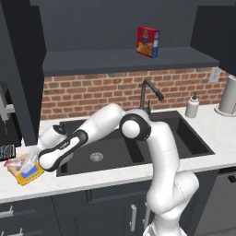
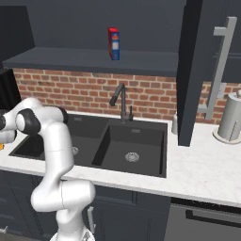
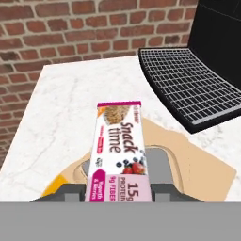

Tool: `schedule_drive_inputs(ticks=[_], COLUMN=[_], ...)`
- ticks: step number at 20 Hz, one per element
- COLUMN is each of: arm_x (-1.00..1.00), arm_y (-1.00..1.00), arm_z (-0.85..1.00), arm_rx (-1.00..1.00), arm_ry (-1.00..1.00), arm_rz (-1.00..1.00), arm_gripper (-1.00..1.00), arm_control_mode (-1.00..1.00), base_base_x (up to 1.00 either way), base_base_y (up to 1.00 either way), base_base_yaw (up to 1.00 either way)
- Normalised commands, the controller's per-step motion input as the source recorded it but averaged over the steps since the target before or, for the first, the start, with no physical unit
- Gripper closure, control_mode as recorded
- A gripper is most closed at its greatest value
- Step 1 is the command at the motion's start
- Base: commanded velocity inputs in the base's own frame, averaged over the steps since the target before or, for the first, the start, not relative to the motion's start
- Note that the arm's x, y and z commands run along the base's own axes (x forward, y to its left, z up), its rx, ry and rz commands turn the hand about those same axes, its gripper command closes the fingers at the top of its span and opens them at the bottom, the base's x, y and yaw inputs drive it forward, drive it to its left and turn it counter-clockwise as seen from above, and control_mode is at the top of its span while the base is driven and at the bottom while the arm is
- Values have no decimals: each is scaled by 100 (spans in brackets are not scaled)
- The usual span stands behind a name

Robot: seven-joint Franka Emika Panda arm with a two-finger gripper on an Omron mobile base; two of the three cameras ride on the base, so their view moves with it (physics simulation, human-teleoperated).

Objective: Pick the bar and place it on the digital scale for weighing, and close the cabinet.

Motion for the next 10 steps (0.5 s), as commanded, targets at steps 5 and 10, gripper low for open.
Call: schedule_drive_inputs(ticks=[5, 10], arm_x=[10, 29], arm_y=[-2, 0], arm_z=[-21, -6], arm_rx=[0, 0], arm_ry=[7, 0], arm_rz=[0, 0], arm_gripper=[100, 100], arm_control_mode=[-100, -100], base_base_x=[0, 0], base_base_y=[0, 0], base_base_yaw=[0, 0])
